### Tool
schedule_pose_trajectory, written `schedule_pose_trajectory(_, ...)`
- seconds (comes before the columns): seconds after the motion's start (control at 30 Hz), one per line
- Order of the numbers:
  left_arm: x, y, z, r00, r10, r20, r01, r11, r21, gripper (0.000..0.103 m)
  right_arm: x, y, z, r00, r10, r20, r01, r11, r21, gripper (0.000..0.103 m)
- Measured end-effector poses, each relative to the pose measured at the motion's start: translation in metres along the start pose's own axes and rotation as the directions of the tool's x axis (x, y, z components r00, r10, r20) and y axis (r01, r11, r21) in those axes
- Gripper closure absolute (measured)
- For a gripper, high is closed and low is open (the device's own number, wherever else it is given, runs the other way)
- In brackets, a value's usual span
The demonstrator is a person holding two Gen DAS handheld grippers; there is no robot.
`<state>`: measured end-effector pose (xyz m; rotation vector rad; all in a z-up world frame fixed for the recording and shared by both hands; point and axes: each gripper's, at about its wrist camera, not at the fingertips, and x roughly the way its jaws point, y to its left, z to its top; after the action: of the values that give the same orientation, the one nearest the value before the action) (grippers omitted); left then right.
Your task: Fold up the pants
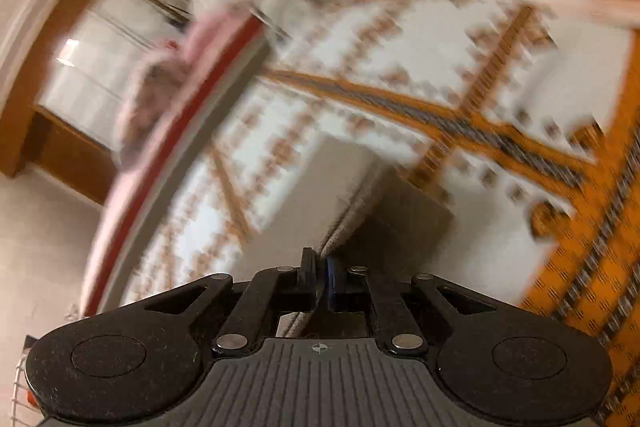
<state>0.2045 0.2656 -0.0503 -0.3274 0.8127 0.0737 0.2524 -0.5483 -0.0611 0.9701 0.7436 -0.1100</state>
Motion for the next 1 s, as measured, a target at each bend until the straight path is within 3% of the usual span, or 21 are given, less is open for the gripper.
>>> schedule_pose_trajectory(0.03, -0.001, 0.0, 0.0, 1.0, 0.0, 0.001, 0.0, 1.0, -0.002, 0.015, 0.006, -0.007, 0.002, 0.999, -0.018, -0.033, 0.019, 0.999, 0.03, 0.097)
schedule_pose_trajectory(0.13, -0.002, 0.0, 0.0, 1.0, -0.001, 0.003, 0.001, 1.0, -0.011, 0.015, -0.017, -0.022, 0.008, 0.996, -0.001, 0.089, -0.006, 0.996, 0.089, 0.097)
schedule_pose_trajectory(0.2, -0.001, 0.0, -0.001, 1.0, -0.002, 0.001, 0.002, 1.0, -0.006, 0.015, -0.027, -0.031, 0.012, 0.993, -0.034, 0.113, 0.023, 0.994, 0.102, 0.097)
schedule_pose_trajectory(0.5, -0.016, 0.006, 0.004, 0.999, -0.005, 0.054, 0.01, 0.997, -0.077, 0.018, 0.0, -0.054, 0.007, 0.999, -0.036, -0.035, 0.041, 0.983, 0.18, 0.097)
schedule_pose_trajectory(1.0, -0.01, 0.004, 0.004, 0.999, 0.016, 0.031, -0.015, 0.999, -0.045, 0.018, 0.032, -0.057, 0.015, 0.998, 0.034, -0.056, -0.021, 0.973, 0.231, 0.095)
